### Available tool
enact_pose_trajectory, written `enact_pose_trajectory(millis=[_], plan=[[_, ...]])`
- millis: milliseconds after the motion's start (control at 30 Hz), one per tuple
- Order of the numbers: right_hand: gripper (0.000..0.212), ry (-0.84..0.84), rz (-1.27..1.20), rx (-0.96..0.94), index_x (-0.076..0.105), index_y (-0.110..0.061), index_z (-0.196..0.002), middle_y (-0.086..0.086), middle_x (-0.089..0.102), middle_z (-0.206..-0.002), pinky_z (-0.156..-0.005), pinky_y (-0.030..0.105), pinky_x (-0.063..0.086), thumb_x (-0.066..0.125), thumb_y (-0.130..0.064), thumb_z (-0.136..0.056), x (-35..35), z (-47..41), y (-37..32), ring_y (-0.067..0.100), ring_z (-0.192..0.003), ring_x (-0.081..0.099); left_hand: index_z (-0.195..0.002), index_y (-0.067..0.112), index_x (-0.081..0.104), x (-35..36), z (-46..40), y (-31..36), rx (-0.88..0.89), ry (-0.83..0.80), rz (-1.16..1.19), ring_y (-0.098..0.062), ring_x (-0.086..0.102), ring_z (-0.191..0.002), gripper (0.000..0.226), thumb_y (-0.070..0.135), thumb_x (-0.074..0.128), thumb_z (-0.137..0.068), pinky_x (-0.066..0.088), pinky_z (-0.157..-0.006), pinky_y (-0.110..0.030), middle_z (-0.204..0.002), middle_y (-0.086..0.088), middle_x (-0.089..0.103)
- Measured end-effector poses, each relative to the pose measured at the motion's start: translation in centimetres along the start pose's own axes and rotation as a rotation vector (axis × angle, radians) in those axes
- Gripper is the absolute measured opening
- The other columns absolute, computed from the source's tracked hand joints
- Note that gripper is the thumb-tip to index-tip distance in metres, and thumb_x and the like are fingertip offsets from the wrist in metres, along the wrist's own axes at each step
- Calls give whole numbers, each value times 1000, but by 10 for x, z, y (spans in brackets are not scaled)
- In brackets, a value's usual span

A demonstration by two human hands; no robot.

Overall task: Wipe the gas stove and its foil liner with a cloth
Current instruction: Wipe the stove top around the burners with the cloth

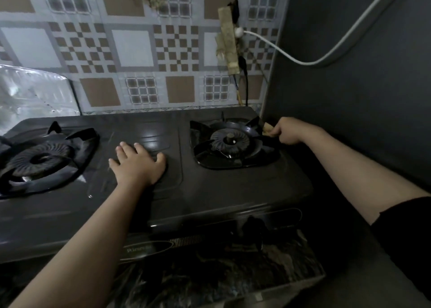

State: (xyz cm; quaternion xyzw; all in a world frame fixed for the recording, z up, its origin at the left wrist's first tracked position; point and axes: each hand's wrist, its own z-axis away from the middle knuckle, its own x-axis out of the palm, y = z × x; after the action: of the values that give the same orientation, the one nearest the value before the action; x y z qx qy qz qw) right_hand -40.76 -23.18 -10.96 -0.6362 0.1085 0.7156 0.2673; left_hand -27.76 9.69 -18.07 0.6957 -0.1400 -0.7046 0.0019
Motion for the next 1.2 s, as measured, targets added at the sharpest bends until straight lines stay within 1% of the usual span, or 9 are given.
enact_pose_trajectory(millis=[100,267,367,467,533,667,900,1033,1200], plan=[[35,10,20,4,71,-14,-105,10,65,-115,-81,28,48,47,1,-84,6,28,4,26,-98,60,-153,4,12,1,-2,1,-5,-3,1,-35,-2,-148,82,58,28,-92,4,-116,-54,-159,-24,1],[40,42,61,75,62,-11,-122,16,52,-134,-99,38,46,52,-6,-84,23,58,1,34,-120,52,-152,2,12,1,-2,-1,14,-18,4,-37,-2,-147,84,59,28,-92,4,-115,-56,-158,-25,0],[38,53,108,78,60,-7,-121,16,57,-122,-87,34,50,49,-3,-85,25,70,-15,32,-107,57,-152,2,11,0,-2,-2,21,-29,15,-37,-3,-147,83,57,27,-92,3,-116,-56,-158,-25,0],[21,77,123,101,60,0,-103,19,61,-108,-70,32,47,47,2,-87,26,82,-28,31,-86,57,-152,1,10,-1,-2,-1,23,-42,19,-37,-4,-147,82,55,27,-92,2,-115,-56,-158,-26,-1],[22,94,133,125,59,0,-106,19,61,-106,-70,34,49,48,0,-87,30,91,-33,31,-84,57,-152,1,9,-1,-3,0,29,-54,21,-39,-5,-147,82,55,26,-92,2,-115,-57,-158,-27,-2],[37,101,104,137,61,-7,-119,15,60,-111,-73,30,48,48,1,-85,42,113,-39,31,-96,60,-152,-1,7,0,-4,2,37,-77,26,-40,-7,-146,83,54,25,-92,0,-114,-59,-157,-28,-4],[39,137,74,89,64,-11,-118,15,60,-117,-85,31,50,49,-1,-83,56,119,-65,31,-106,59,-152,-1,7,-3,-11,-4,18,-81,23,-40,-7,-146,82,53,24,-92,0,-114,-59,-157,-28,-4],[42,129,26,27,66,-16,-118,11,62,-121,-82,24,43,52,-4,-80,69,121,-88,29,-111,57,-152,-1,8,0,-11,-7,-4,-93,24,-40,-7,-146,82,53,24,-92,0,-114,-59,-157,-28,-4],[56,170,-81,-10,54,-13,-134,2,50,-142,-109,29,38,53,-1,-80,89,147,-89,21,-131,46,-152,-1,8,-5,7,3,34,-64,21,-40,-7,-146,82,53,25,-92,0,-115,-58,-157,-28,-4]])
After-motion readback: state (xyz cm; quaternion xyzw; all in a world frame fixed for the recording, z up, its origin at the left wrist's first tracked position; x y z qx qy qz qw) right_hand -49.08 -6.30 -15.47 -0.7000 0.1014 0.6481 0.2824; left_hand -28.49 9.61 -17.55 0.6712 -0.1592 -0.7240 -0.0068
